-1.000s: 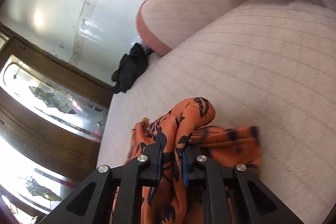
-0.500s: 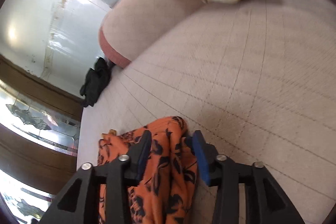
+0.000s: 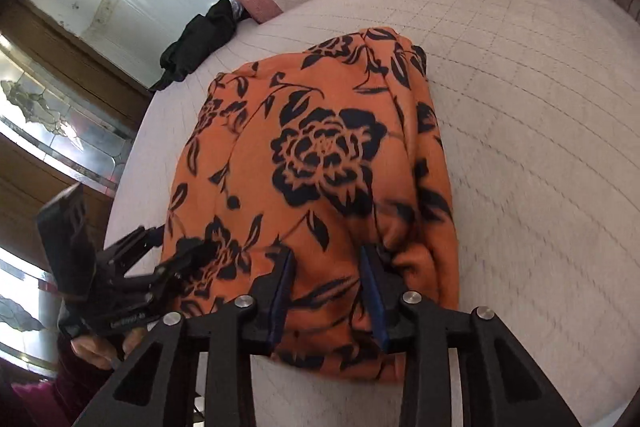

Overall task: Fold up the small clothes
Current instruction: 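Release the blouse and lift both grippers away from the folded bundle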

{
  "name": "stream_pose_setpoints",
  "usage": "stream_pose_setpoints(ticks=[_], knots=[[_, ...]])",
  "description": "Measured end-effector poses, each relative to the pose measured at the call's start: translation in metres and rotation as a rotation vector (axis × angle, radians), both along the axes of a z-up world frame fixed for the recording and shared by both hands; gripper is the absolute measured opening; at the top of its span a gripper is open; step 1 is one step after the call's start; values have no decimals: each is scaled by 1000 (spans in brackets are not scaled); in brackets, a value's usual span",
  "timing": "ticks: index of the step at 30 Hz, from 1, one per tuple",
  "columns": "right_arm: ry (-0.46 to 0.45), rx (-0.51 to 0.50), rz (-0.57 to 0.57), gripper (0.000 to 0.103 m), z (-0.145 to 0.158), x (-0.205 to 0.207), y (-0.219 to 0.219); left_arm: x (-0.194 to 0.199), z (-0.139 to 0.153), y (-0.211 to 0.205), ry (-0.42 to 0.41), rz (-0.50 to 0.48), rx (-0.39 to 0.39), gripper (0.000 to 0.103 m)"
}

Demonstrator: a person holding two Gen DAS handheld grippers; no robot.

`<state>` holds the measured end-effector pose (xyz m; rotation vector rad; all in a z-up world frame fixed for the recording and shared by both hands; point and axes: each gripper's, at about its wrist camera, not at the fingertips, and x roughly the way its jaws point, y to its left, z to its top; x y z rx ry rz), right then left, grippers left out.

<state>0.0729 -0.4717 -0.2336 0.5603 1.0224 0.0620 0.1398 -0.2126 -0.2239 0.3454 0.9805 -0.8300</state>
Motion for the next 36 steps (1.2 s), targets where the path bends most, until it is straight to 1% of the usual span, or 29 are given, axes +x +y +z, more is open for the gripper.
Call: stream_pose_setpoints(ticks=[1,3,5,6,8,9,10,11,12,14,15,16,17,19,20,21,22,24,26,27,28,29,30,31,32,33,34,36], knots=[[19,-20,5,38,3,-5,4,-4,0,4,-20,-14,1,75],[64,-68,41,37,6,-9,13,-7,3,10,-34,-15,-22,75],[106,-97,63,37,15,0,14,-4,2,18,-6,11,-58,76],[99,-88,55,37,24,8,11,-1,0,20,21,28,-75,76],[23,-66,32,37,43,29,6,4,-4,26,82,63,-108,78],[-14,-65,15,37,50,43,4,6,-6,28,97,72,-113,79],[-32,-69,-6,37,53,60,2,7,-7,28,103,81,-112,83],[-20,-79,-20,37,50,81,2,7,-8,28,104,91,-107,88],[5,-102,-28,37,45,97,1,8,-9,28,103,99,-104,89],[87,-233,-52,37,19,138,2,6,-10,30,91,97,-106,89],[133,-251,-52,37,0,155,-1,4,-9,29,74,97,-103,89],[161,-223,-60,37,-12,166,-7,3,-10,27,63,95,-95,90],[154,-214,-86,37,-13,173,-11,2,-9,28,53,96,-91,90],[156,-222,-109,38,5,180,-7,0,-9,29,47,96,-89,90],[117,-219,-97,38,15,180,-1,1,-10,25,51,95,-88,91],[65,-206,-59,38,27,181,10,3,-12,22,56,99,-87,92],[34,-188,-15,38,35,182,22,5,-13,22,61,104,-86,93],[4,-151,63,38,42,187,45,4,-14,22,58,109,-86,93],[-12,-153,127,39,35,195,62,4,-14,21,36,107,-85,93],[22,-179,141,37,20,202,69,3,-14,21,10,111,-82,93],[76,-195,141,38,2,214,72,1,-14,21,-3,107,-79,93],[112,-161,141,38,-17,221,67,0,-15,20,-5,99,-78,94],[72,-119,124,37,-16,219,61,0,-15,20,-6,98,-79,93],[70,-76,110,37,-9,215,55,0,-14,20,-8,99,-78,94],[81,-54,92,37,-4,210,51,0,-15,20,-10,97,-76,94],[96,-57,76,37,2,200,48,0,-15,20,-12,95,-74,94],[97,-89,71,37,9,190,45,0,-15,19,-11,97,-72,94],[53,-157,66,37,26,155,39,1,-14,19,-6,106,-71,94]])
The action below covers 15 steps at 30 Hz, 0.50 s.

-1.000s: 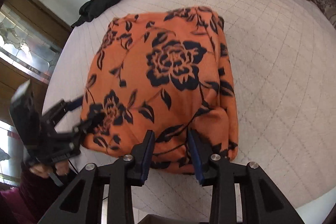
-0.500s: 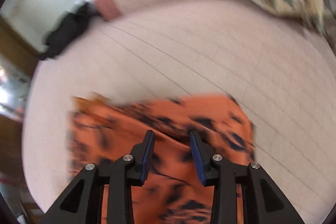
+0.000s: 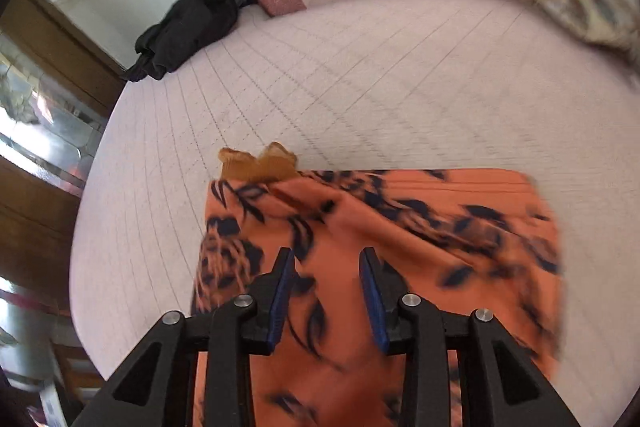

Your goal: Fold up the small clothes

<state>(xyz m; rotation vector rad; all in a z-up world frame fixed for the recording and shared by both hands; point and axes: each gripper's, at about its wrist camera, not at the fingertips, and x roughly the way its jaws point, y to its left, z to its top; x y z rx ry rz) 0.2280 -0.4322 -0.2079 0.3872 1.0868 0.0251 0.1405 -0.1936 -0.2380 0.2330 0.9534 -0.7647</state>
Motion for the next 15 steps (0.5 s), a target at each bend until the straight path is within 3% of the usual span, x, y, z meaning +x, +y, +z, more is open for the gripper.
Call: stream_pose_setpoints(ticks=[6,9,11,15], knots=[[-9,-38,-84,37,19,-103,-56,-7,3,-1,-13,16,5,94],[38,-47,-81,38,-13,-152,-57,-12,4,-1,-11,21,13,99],[-8,-15,-103,39,-22,-181,-57,-11,3,-2,-16,31,19,101],[31,-3,-118,39,-30,-199,-52,-10,2,-2,-2,42,18,102]])
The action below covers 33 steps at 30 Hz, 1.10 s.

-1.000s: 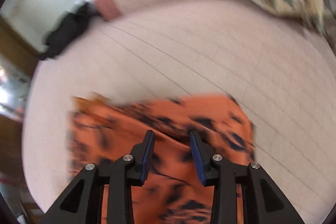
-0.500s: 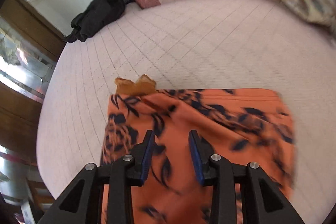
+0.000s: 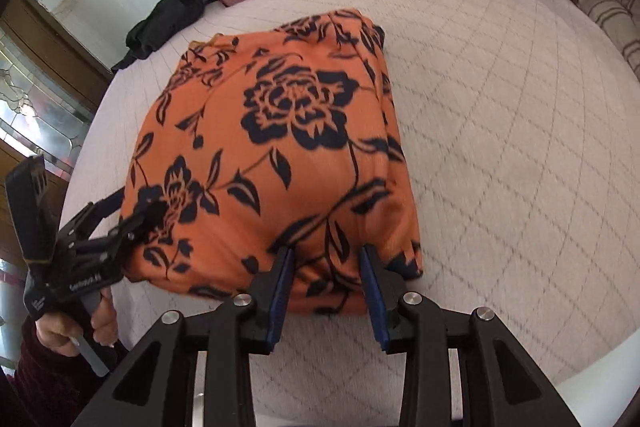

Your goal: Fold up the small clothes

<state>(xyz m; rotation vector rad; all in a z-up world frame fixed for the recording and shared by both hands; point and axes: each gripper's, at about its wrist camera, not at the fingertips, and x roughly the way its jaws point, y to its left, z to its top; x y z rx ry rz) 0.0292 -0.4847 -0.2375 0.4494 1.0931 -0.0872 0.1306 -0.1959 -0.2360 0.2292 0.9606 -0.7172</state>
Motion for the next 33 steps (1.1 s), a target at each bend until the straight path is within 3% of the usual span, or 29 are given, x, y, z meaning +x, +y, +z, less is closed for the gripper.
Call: stream_pose_setpoints(ticks=[10,33], knots=[[44,-55,20,41,-9,14,10,2,3,-2,-3,-7,22,102],[89,35,42,43,-13,25,-1,3,6,-15,-19,-12,62,102]])
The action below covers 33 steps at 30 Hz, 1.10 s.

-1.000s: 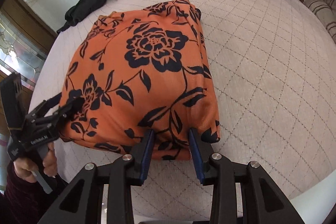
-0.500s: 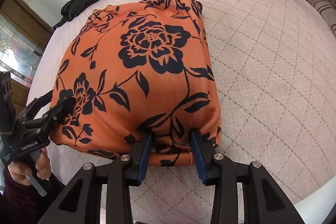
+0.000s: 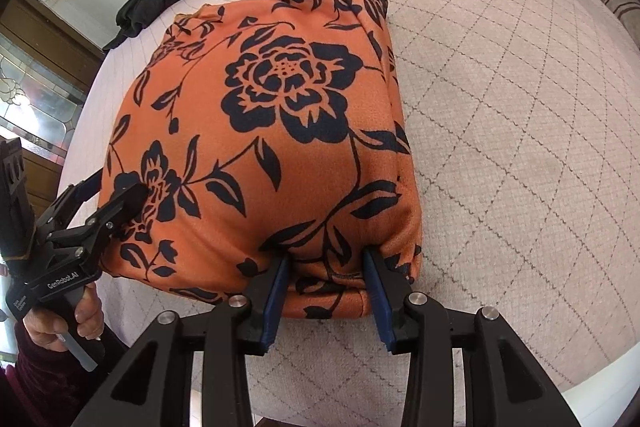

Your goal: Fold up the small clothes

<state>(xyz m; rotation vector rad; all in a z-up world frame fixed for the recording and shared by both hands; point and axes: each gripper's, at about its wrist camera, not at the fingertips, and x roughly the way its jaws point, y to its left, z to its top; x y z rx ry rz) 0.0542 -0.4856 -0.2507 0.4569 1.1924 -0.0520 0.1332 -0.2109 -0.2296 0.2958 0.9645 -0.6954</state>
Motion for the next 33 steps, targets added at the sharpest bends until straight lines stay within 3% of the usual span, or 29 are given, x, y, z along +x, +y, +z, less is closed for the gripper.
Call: stream_pose_setpoints(ticks=[17,23,26,29,33], knots=[[2,6,-24,43,0,-2,0,-2,3,-8,-29,-3,4,102],[130,91,-52,45,26,6,-14,1,9,-14,-57,-6,10,102],[24,123,-35,45,68,12,-22,6,12,-13,-66,0,10,102],[-91,152,-63,53,99,29,-32,10,14,-13,-64,14,5,102],[-129,110,-127,53,96,77,-42,16,14,-13,-56,19,2,102]])
